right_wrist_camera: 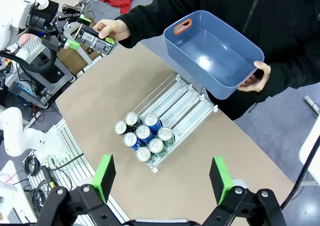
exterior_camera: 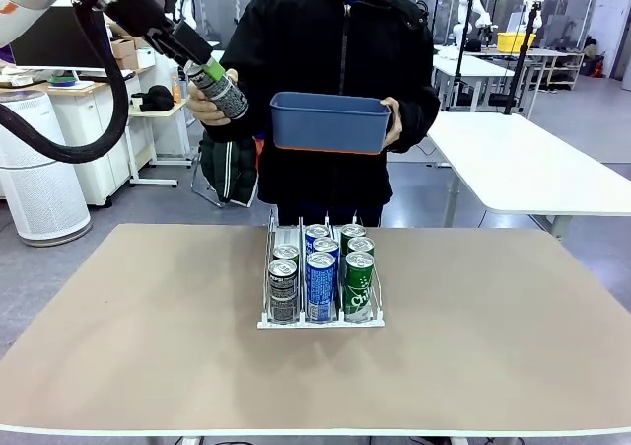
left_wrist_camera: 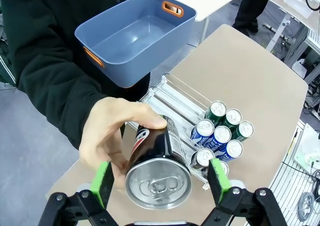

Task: Fill the beverage cans into the dispenser.
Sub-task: Pick up the Pepsi coke handed by the human.

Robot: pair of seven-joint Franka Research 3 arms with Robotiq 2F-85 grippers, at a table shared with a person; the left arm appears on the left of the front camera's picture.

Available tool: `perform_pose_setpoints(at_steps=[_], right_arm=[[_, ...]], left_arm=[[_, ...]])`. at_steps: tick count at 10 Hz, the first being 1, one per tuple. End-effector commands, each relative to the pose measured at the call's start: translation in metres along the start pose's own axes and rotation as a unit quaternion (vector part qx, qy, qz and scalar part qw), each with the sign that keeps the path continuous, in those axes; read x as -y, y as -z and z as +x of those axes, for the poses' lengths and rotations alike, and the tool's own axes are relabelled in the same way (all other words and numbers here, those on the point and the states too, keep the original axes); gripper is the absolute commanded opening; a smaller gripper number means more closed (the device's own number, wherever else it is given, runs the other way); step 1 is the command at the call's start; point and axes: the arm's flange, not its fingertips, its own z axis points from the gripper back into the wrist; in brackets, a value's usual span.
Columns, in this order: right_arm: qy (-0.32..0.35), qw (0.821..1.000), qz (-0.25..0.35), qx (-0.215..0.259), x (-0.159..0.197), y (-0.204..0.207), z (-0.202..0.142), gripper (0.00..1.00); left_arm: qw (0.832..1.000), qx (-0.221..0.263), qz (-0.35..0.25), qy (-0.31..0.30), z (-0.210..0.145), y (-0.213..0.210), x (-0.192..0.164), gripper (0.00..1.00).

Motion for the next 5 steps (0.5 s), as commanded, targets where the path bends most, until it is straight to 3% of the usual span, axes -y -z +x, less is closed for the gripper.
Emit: perform_pose_setpoints(at_steps=[1,4,5], right_arm=[[-0.001,1.0,0.003,0.001,-0.0001,-0.0005,-0.0009,1.0],[-0.001,1.0,0.003,0.001,-0.0001,-0.0005,-0.0009,1.0],[-0.001,1.0,0.003,0.001,-0.0001,-0.0005,-0.0009,1.0]], left_arm=[[1.0,0.007,-0.007,-0.002,-0.0083,0.0072,-0.002,1.0],[1.0,-0.007,-0.017,0.021,-0.0087,0.0089,0.002,1.0],[1.0,-0.007,-0.005,0.002,-0.0038,0.0074,0.0008,1.0]])
